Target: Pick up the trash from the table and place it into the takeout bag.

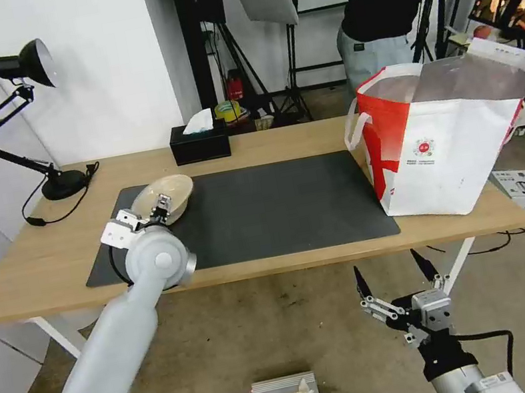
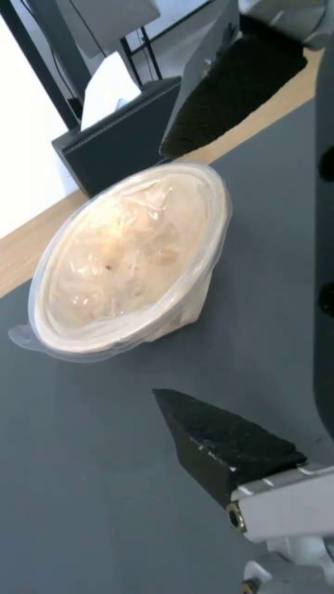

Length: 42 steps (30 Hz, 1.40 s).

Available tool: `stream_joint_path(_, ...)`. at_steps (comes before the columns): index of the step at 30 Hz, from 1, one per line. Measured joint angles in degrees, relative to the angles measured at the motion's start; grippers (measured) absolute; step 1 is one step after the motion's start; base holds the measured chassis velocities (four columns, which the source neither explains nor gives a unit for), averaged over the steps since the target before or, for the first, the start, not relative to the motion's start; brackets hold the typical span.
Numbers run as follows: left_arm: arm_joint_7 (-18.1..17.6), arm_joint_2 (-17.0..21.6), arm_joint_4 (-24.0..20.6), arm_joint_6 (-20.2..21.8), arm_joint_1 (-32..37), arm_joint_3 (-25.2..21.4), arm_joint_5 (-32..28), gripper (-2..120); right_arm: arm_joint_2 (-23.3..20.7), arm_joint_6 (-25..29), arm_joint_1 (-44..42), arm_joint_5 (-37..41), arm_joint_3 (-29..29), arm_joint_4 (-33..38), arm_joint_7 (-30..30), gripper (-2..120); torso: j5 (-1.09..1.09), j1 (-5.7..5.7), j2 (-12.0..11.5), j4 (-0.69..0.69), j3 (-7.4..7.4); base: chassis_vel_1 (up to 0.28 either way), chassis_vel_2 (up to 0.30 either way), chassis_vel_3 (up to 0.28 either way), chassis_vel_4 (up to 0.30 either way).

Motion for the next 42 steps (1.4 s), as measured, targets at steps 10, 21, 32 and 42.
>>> stream_joint_path(10,0.63,-0.33,0.87,2.84,-0.69,0.01,-0.41,100,0.0,0.0,0.0,0.0,0.0,0.0,0.0,100,0.0,0.0,0.0,0.0,0.0,0.0,0.0,0.0,0.0)
stream_joint_path(21,1.29,-1.19,3.02,2.79,-1.23,0.08,0.77,100,0.0,0.0,0.0,0.0,0.0,0.0,0.0,100,0.0,0.0,0.0,0.0,0.0,0.0,0.0,0.0,0.0)
stream_joint_path(32,3.82,-2.89,7.46,1.29,-2.73,0.64,1.96,100,0.0,0.0,0.0,0.0,0.0,0.0,0.0,100,0.0,0.0,0.0,0.0,0.0,0.0,0.0,0.0,0.0)
stream_joint_path(42,7.11,-4.5,10.61,0.04,-3.1,1.19,3.08,100,0.0,0.0,0.0,0.0,0.0,0.0,0.0,100,0.0,0.0,0.0,-0.01,0.0,0.0,0.0,0.0,0.0)
